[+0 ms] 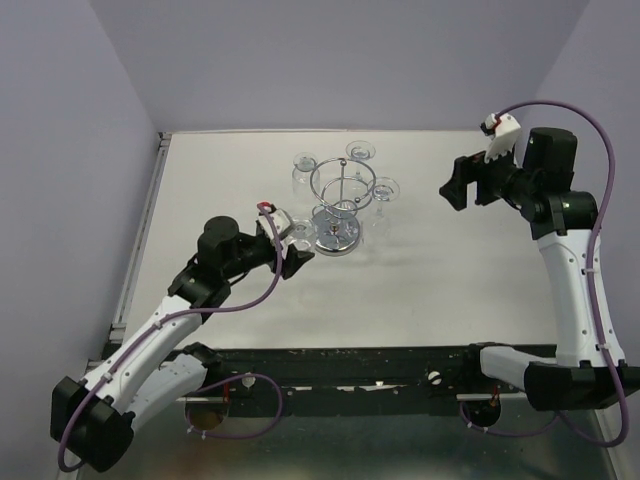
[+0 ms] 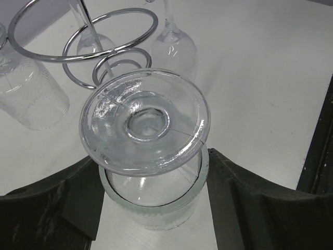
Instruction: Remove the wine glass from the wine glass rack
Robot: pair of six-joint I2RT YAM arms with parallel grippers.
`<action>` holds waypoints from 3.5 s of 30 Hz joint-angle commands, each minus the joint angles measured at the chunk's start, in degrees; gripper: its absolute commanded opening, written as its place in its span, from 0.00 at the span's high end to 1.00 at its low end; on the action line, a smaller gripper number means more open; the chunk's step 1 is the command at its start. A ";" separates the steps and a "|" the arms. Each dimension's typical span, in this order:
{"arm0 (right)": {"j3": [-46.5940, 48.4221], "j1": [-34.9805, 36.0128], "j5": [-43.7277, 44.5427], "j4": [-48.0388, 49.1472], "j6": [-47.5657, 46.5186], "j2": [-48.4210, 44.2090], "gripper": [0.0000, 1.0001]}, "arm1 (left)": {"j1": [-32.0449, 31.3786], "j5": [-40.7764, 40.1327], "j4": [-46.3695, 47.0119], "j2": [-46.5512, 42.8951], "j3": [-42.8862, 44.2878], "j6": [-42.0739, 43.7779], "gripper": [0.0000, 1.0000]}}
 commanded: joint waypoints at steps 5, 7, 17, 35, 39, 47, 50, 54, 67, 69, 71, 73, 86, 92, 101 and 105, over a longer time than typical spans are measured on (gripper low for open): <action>-13.97 11.19 0.31 4.98 -17.25 -13.20 0.14 | 0.10 -5.95 -10.19 -5.32 2.00 -9.06 1.00; -17.75 21.01 4.17 5.95 -20.42 -16.46 0.16 | 0.44 -8.16 -10.01 -5.67 2.18 -11.97 1.00; -27.34 46.52 14.98 14.46 -29.31 -17.62 0.30 | 5.54 -3.69 -8.87 -2.17 3.15 -29.18 1.00; -33.60 65.18 23.26 46.81 -31.08 5.75 0.39 | 23.12 6.16 11.52 3.47 -17.15 -72.18 1.00; -30.79 66.41 28.88 52.45 -29.84 12.51 0.41 | 26.54 11.94 12.83 5.57 -18.20 -74.02 1.00; -36.23 67.21 32.75 70.36 -45.21 16.74 0.62 | 32.35 27.43 22.33 17.79 -14.52 -82.28 1.00; -36.40 67.29 31.71 73.72 -48.38 17.45 0.59 | 32.26 29.10 26.10 19.64 -14.16 -87.81 1.00; -35.70 67.91 31.09 73.90 -52.16 19.21 0.43 | 32.26 29.63 24.36 19.03 -14.16 -90.02 1.00; -37.11 68.44 31.88 85.49 -62.89 25.18 0.42 | 32.18 28.93 13.72 15.51 -15.31 -91.43 1.00; -36.58 68.44 31.79 86.20 -63.41 26.06 0.44 | 32.18 28.93 13.37 15.42 -15.39 -91.34 1.00; -35.79 68.52 31.70 86.38 -63.94 27.20 0.48 | 32.18 29.01 13.02 15.34 -15.66 -91.17 1.00; -35.18 68.44 31.70 86.38 -64.64 27.99 0.60 | 32.18 28.93 12.93 15.33 -15.57 -91.17 1.00; -37.89 68.44 34.95 80.60 -61.23 25.29 0.99 | 32.53 26.12 10.12 15.16 -14.52 -88.18 0.14; -47.01 68.26 34.96 71.89 -56.92 13.78 0.99 | 34.19 24.62 7.65 15.68 -14.43 -84.14 0.01; -59.43 67.82 25.82 41.61 -52.79 -15.74 0.99 | 36.04 18.13 -8.58 17.26 -2.23 -61.14 0.01; -59.08 67.56 25.37 26.38 -50.41 -26.21 0.99 | 36.04 13.91 -15.89 19.20 2.88 -50.93 0.01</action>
